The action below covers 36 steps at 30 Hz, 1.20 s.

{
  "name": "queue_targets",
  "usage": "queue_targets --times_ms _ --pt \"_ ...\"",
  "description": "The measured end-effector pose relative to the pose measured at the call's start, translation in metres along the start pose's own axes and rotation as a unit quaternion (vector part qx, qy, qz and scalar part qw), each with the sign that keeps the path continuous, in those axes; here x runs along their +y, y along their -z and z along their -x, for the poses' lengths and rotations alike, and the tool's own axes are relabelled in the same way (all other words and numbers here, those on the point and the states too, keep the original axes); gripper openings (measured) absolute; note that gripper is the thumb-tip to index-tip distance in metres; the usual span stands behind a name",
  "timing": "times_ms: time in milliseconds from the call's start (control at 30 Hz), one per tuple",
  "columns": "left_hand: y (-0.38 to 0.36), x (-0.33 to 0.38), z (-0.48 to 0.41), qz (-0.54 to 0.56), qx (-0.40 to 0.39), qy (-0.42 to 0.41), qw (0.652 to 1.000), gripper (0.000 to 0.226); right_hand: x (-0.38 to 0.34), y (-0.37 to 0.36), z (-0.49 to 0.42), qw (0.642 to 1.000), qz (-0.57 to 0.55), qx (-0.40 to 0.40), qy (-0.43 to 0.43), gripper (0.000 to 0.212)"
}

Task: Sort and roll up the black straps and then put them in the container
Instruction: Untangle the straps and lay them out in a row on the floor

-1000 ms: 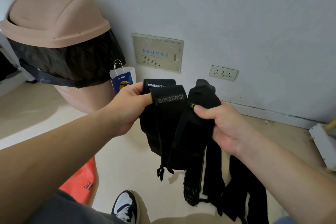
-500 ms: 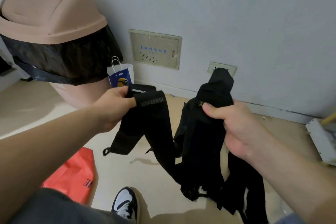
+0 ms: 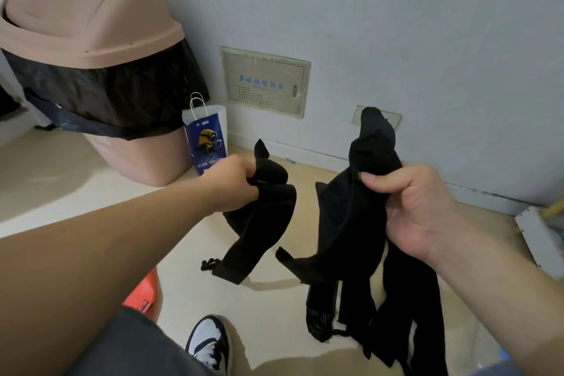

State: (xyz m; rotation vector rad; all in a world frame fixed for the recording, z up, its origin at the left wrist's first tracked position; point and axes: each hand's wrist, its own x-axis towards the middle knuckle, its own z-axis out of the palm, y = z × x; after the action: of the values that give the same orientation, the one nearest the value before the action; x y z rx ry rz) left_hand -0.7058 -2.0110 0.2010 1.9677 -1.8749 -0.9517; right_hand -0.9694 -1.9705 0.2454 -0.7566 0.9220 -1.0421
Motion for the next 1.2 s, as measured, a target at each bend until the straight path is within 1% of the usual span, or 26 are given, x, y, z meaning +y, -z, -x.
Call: queue_targets --times_ms 100,133,200,233,267,300,333,367,433,500,567,633,733,833,900,967,1000,1067,1100,1133,1167,1200 --pt "-0.006 0.001 -0.003 -0.083 -0.042 0.013 0.996 0.019 -0.002 0.002 -0.001 1.0 -0.011 -0.01 0.004 0.025" --pt "-0.009 0.004 -0.003 -0.101 -0.062 0.018 0.993 0.025 -0.002 0.002 -0.001 1.0 -0.007 -0.015 0.001 0.027" --pt "-0.012 0.016 0.0 -0.11 -0.08 0.014 0.991 0.049 -0.001 0.002 -0.003 1.0 0.005 -0.018 -0.003 0.027" --pt "-0.013 0.025 0.003 -0.075 -0.085 -0.005 0.994 0.059 -0.001 0.002 -0.004 1.0 0.012 -0.014 -0.004 0.024" --pt "-0.013 0.037 0.008 -0.007 -0.103 -0.033 0.994 0.064 -0.001 0.003 -0.005 1.0 0.017 -0.004 -0.005 0.022" --pt "-0.013 0.049 0.014 0.074 -0.13 -0.06 0.987 0.063 -0.001 0.004 -0.006 1.0 0.019 0.006 -0.007 0.021" --pt "-0.013 0.06 0.018 0.138 -0.154 -0.083 0.975 0.058 -0.002 0.005 -0.006 1.0 0.021 0.016 -0.008 0.021" --pt "-0.012 0.067 0.022 0.176 -0.17 -0.097 0.965 0.05 -0.003 0.007 -0.007 0.999 0.022 0.023 -0.009 0.021" --pt "-0.011 0.071 0.025 0.198 -0.18 -0.116 0.957 0.036 -0.007 0.01 -0.008 0.999 0.028 0.039 -0.009 0.021" --pt "-0.009 0.068 0.022 0.183 -0.167 -0.117 0.962 0.021 -0.011 0.016 -0.01 0.996 0.048 0.075 -0.006 0.019" --pt "-0.009 0.064 0.019 0.146 -0.14 -0.105 0.974 0.004 -0.014 0.023 -0.014 0.986 0.107 0.13 0.01 0.019" --pt "-0.011 0.065 0.016 0.127 -0.097 -0.08 0.984 0.008 -0.013 0.028 -0.017 0.973 0.146 0.177 0.02 0.021" --pt "-0.015 0.076 0.012 0.099 -0.055 -0.068 0.991 0.008 -0.013 0.029 -0.018 0.961 0.162 0.219 0.047 0.023" --pt "-0.02 0.084 0.008 0.028 -0.007 -0.056 0.998 0.007 -0.019 0.026 -0.018 0.945 0.192 0.241 0.106 0.029" --pt "-0.024 0.086 0.005 -0.001 0.01 -0.041 0.999 0.011 -0.02 0.025 -0.016 0.938 0.204 0.245 0.135 0.031" --pt "-0.025 0.087 0.001 0.012 0.018 -0.019 1.0 0.015 -0.022 0.027 -0.015 0.933 0.209 0.25 0.151 0.029" --pt "-0.024 0.086 0.0 0.017 0.024 -0.003 1.0 0.016 -0.025 0.03 -0.016 0.925 0.215 0.267 0.163 0.026" --pt "-0.02 0.079 -0.001 0.018 0.033 0.04 0.999 0.016 -0.035 0.043 -0.018 0.894 0.228 0.331 0.198 0.018" --pt "-0.019 0.075 -0.003 0.041 0.034 0.055 0.997 0.016 -0.041 0.049 -0.018 0.886 0.219 0.353 0.207 0.016" --pt "-0.017 0.077 -0.006 0.085 0.03 0.065 0.994 0.012 -0.044 0.054 -0.018 0.889 0.206 0.357 0.201 0.015" --pt "-0.016 0.079 -0.005 0.131 0.03 0.071 0.988 0.01 -0.043 0.057 -0.017 0.9 0.202 0.344 0.178 0.015" --pt "-0.014 0.084 -0.001 0.169 0.021 0.072 0.983 0.015 -0.039 0.055 -0.016 0.912 0.215 0.319 0.143 0.018"
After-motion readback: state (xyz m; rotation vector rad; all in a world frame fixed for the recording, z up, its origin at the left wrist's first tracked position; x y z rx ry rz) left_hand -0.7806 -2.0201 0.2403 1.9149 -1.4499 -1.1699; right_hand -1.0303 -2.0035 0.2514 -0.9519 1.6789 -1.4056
